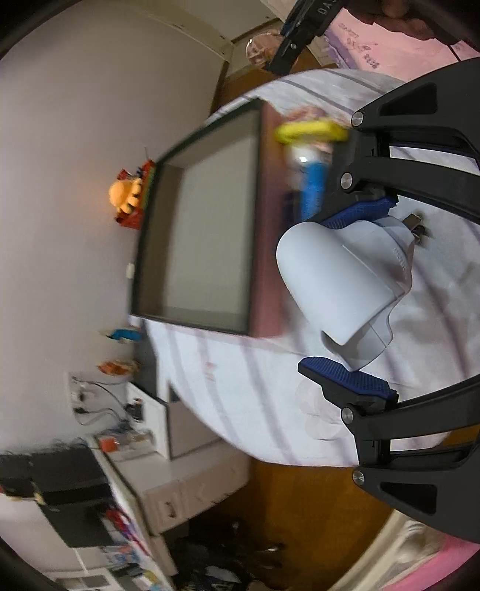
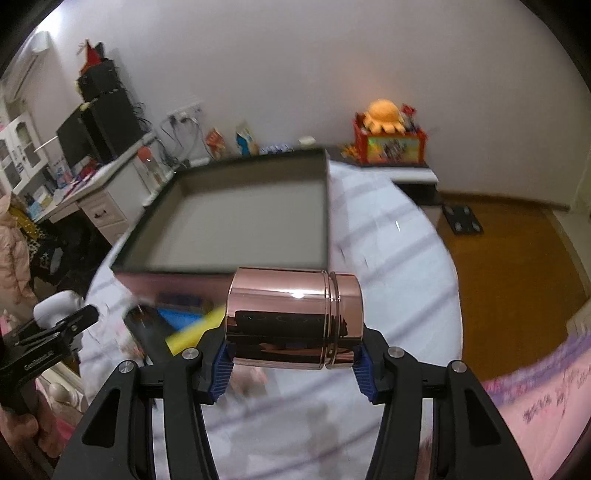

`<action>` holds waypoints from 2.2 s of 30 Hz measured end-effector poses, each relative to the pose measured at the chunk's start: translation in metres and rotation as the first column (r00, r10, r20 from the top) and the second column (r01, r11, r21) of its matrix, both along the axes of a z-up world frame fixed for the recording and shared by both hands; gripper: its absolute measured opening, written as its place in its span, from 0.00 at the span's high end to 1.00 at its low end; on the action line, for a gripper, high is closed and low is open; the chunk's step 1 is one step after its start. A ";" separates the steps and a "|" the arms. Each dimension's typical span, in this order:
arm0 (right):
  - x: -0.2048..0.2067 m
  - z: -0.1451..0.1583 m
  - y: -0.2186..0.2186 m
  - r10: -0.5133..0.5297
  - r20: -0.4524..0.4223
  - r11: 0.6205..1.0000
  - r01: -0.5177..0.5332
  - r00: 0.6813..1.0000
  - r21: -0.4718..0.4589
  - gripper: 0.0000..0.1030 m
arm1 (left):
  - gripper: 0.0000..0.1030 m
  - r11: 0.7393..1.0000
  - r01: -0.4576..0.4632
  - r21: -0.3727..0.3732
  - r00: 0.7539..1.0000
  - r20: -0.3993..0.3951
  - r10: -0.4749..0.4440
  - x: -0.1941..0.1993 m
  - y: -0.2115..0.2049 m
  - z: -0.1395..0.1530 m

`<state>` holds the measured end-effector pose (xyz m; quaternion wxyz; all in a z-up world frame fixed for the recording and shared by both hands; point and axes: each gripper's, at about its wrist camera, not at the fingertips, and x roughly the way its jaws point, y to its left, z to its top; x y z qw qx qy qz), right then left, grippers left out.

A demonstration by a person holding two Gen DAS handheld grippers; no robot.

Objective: Organize rigid objects
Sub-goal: 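Grasp the white adapter with the left tool while the right tool grasps the copper canister, both into the box, then open both tools and withdraw them from the box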

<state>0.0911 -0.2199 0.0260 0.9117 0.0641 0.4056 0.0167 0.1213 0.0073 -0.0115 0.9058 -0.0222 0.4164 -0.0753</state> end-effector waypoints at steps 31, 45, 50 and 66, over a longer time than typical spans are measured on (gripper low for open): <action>0.142 -0.051 0.027 0.082 -0.150 0.993 -0.093 0.985 -0.072 0.18 | 0.00 0.998 0.027 0.056 0.997 -0.070 -0.023 0.136 -0.052 -0.023; 0.058 0.030 0.008 0.151 0.096 0.979 -0.162 0.984 0.126 0.01 | 0.00 0.989 -0.092 0.117 0.990 0.121 0.077 0.031 -0.023 0.067; 0.006 0.060 -0.001 0.186 0.194 0.960 -0.220 0.963 0.172 0.00 | 0.00 0.981 -0.141 0.136 0.980 0.157 0.119 -0.022 -0.011 0.078; -0.085 -0.001 -0.005 -0.037 0.019 0.995 0.035 0.999 0.090 0.00 | 0.00 0.998 -0.005 0.070 0.990 0.140 -0.005 -0.111 -0.003 0.030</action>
